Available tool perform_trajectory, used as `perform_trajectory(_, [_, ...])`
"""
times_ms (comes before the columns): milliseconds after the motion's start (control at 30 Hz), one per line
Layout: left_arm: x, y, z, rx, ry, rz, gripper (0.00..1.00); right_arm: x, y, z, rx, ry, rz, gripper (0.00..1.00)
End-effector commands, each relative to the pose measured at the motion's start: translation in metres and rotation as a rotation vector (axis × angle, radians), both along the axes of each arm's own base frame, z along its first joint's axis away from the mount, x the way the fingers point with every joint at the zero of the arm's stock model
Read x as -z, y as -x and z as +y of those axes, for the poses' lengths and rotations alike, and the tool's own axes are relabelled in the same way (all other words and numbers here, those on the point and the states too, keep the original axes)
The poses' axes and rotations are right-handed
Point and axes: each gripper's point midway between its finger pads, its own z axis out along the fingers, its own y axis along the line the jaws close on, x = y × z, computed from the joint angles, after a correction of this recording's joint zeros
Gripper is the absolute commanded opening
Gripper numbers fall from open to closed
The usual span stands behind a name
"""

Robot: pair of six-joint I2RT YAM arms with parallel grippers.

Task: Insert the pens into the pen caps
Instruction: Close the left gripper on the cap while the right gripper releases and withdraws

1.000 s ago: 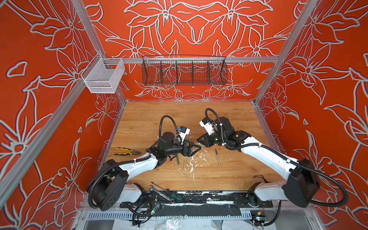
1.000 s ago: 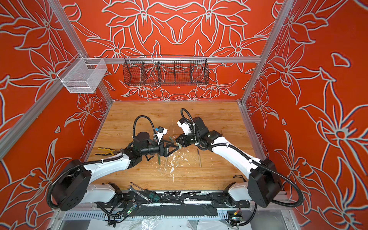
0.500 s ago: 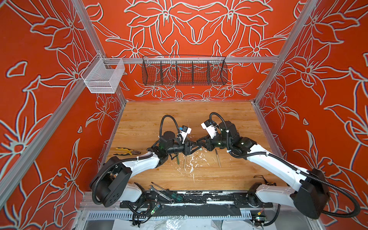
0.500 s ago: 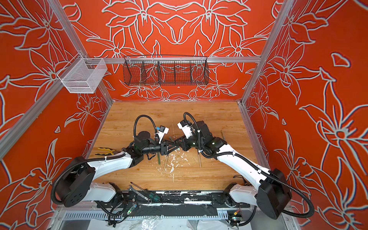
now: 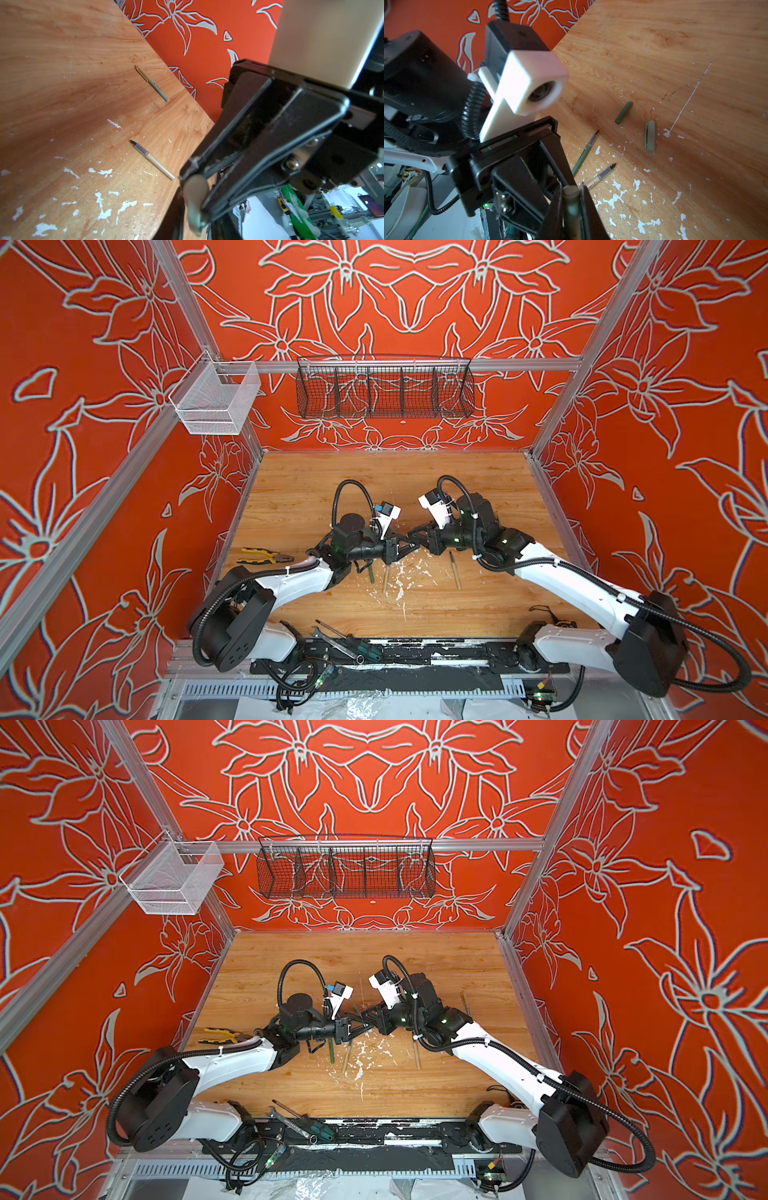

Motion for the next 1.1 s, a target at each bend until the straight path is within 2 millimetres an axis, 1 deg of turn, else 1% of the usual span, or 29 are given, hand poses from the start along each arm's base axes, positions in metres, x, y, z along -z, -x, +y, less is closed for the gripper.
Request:
perform_trajectory(0, [-0.019, -0.007, 0.0, -0.011, 0.042, -0.064, 0.14, 0.003, 0.014, 0.003, -0.044, -0.005, 0.016, 0.16])
perform_trajectory(133, [-0.018, -0.006, 0.002, -0.014, 0.037, -0.064, 0.07, 0.003, 0.014, 0.003, -0.042, -0.006, 0.021, 0.18])
perform_trajectory(200, [-0.017, -0.006, 0.003, -0.013, 0.033, -0.063, 0.05, 0.001, 0.015, 0.004, -0.042, -0.013, 0.023, 0.2])
perform_trajectory(233, [-0.017, -0.005, 0.003, -0.011, 0.029, -0.063, 0.05, 0.0, 0.014, 0.003, -0.033, -0.018, 0.025, 0.23])
perform_trajectory(400, [-0.012, -0.002, 0.006, -0.004, 0.009, -0.064, 0.02, -0.01, 0.014, -0.003, 0.013, -0.032, 0.03, 0.46])
perform_trajectory(467, [-0.013, 0.0, 0.008, -0.003, -0.002, -0.073, 0.01, -0.012, 0.013, -0.01, 0.051, -0.021, 0.033, 0.53])
perform_trajectory(533, [-0.017, 0.0, 0.013, -0.003, 0.001, -0.08, 0.0, -0.01, 0.014, -0.017, 0.081, -0.001, 0.038, 0.57])
perform_trajectory(700, [-0.035, -0.008, 0.029, -0.025, 0.053, -0.032, 0.0, 0.001, 0.026, -0.033, 0.104, 0.0, 0.007, 0.62])
perform_trajectory(767, [-0.041, -0.008, 0.032, -0.021, 0.068, -0.017, 0.0, 0.001, 0.03, -0.038, 0.109, -0.013, -0.015, 0.62])
perform_trajectory(867, [-0.044, -0.006, 0.032, 0.002, 0.064, 0.014, 0.0, 0.004, 0.035, -0.042, 0.103, 0.003, -0.026, 0.62])
perform_trajectory(967, [-0.046, -0.002, 0.034, 0.024, 0.057, 0.01, 0.0, 0.017, 0.031, -0.053, 0.15, 0.084, -0.006, 0.62])
perform_trajectory(1067, [-0.047, -0.001, 0.038, 0.01, 0.031, -0.025, 0.0, 0.036, 0.023, -0.074, 0.274, 0.187, 0.054, 0.63])
